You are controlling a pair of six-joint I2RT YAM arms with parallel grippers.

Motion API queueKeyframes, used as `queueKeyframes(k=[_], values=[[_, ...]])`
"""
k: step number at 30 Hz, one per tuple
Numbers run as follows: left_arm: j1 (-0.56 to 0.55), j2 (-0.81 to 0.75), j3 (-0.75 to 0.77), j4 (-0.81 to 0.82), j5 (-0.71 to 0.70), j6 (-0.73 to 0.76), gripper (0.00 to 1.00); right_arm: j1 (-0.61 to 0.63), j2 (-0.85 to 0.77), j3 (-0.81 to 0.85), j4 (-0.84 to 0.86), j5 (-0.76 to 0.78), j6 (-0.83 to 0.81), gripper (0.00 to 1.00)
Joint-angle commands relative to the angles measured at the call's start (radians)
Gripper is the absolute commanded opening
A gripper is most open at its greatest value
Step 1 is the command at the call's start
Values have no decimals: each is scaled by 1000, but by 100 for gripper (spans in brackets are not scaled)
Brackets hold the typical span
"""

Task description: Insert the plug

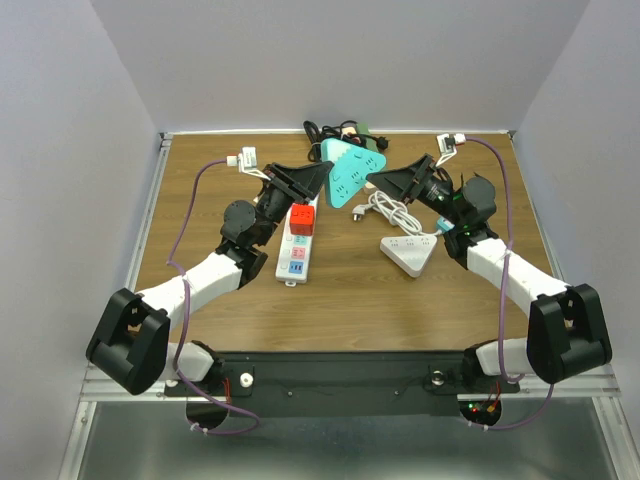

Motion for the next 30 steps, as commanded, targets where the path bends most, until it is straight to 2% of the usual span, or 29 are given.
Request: queueKeyframes(k=[1, 9, 15, 22, 28, 30], values=[[-27, 3, 46, 158, -36, -14, 0, 20, 18, 5, 95, -18, 7, 100], [-60, 34, 60, 204, -59, -25, 0, 47, 24, -13, 192, -24, -22, 100], [-82, 37, 63, 216, -63, -66, 0, 47, 30, 3, 249, -89, -91, 100], [-102, 58, 14, 316, -68, -158, 0, 49, 65, -15, 444, -92, -56, 98], [-111, 55, -20, 354, -80, -190, 0, 47, 70, -30, 533, -76, -22, 94], [-114, 55, -40, 362, -80, -201, 0, 47, 64, -35, 540, -64, -26, 85]])
